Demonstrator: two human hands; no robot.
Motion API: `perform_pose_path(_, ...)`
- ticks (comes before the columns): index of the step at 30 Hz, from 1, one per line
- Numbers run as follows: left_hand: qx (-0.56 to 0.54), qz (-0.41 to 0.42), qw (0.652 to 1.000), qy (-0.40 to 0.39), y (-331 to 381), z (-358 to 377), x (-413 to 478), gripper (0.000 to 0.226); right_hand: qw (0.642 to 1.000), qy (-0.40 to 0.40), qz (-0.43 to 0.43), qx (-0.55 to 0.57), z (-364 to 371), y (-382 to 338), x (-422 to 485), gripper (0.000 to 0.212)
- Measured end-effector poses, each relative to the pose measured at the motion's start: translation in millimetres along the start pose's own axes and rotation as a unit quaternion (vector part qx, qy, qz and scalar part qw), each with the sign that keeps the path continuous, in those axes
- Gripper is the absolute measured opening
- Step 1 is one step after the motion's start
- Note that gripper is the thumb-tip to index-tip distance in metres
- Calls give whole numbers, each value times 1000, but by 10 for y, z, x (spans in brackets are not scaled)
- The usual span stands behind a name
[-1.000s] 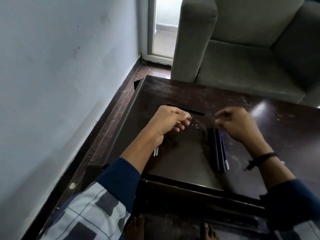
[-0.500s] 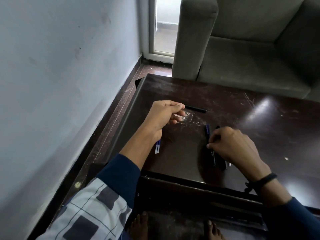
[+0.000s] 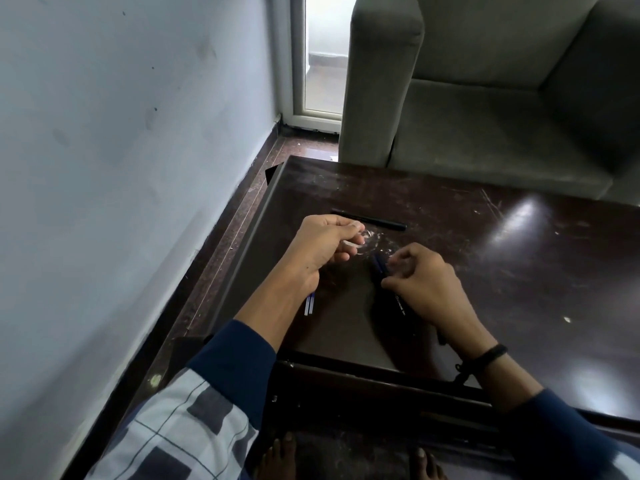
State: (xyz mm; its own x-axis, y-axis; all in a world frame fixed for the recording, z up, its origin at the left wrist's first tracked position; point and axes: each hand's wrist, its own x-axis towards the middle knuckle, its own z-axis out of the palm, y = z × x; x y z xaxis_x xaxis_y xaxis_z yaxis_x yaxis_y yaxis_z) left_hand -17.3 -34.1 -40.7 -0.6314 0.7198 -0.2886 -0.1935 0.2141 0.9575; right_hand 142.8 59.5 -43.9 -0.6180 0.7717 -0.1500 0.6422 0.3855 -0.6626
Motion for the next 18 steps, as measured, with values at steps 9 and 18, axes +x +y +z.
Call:
perform_pose_path(9,-40,-57,995,-66,-36,62,-18,13,961,-40,4,274,122,-98,-52,16)
perform_pose_path(18,-49,-35,996,-61,-58,119,-36,17,970,2,-81,230,191,-4,-36,15)
